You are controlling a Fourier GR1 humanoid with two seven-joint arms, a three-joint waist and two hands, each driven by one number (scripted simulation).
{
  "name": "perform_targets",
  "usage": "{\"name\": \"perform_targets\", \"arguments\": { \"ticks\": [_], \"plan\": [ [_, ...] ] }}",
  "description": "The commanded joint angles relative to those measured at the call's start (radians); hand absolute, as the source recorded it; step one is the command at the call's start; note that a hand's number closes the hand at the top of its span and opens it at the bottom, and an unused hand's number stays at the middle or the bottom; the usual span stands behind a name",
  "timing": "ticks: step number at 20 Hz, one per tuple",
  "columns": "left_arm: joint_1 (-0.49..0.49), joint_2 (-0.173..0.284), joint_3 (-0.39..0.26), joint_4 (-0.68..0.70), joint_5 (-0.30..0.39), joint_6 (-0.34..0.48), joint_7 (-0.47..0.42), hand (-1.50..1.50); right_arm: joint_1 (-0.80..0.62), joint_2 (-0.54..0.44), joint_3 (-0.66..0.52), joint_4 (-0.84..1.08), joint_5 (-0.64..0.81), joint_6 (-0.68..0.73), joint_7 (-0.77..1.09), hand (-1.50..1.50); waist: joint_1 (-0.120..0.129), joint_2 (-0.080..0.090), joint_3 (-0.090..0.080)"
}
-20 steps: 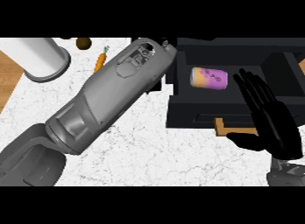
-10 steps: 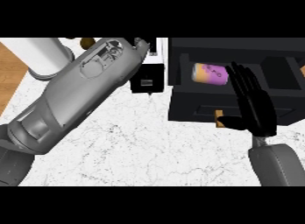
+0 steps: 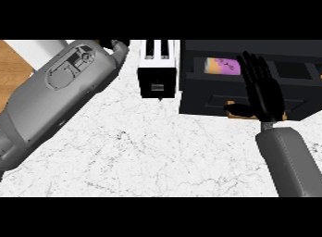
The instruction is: Pick up the can, place it into the drawer and close the drawer
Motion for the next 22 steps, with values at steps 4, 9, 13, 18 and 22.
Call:
{"name": "perform_targets", "arguments": {
  "ticks": [4,9,13,18,22],
  "plan": [
    [0.072,0.095,0.011,-0.129,-0.013,-0.016,0.064,-1.50,-0.151,0.040,-0.063,0.291,0.042,-0.152,0.022,-1.50,0.019,0.025,0.022],
    [0.106,0.084,-0.017,-0.196,-0.047,0.018,0.112,-1.50,-0.273,0.059,-0.092,0.441,0.061,-0.245,0.018,-1.50,0.011,0.027,0.023],
    [0.206,0.149,0.029,-0.245,-0.034,-0.039,0.062,-1.50,-0.382,-0.002,-0.157,0.581,0.029,-0.261,-0.015,-1.50,0.019,0.034,0.022],
    [0.259,0.121,-0.016,-0.328,-0.091,0.030,0.076,-1.50,-0.515,0.020,-0.162,0.689,0.077,-0.320,0.043,-1.50,0.024,0.035,0.022],
    [0.319,0.124,0.014,-0.321,-0.081,-0.007,0.028,-1.50,-0.550,-0.006,-0.189,0.751,0.053,-0.337,0.011,-1.50,0.024,0.044,0.022]
  ]
}}
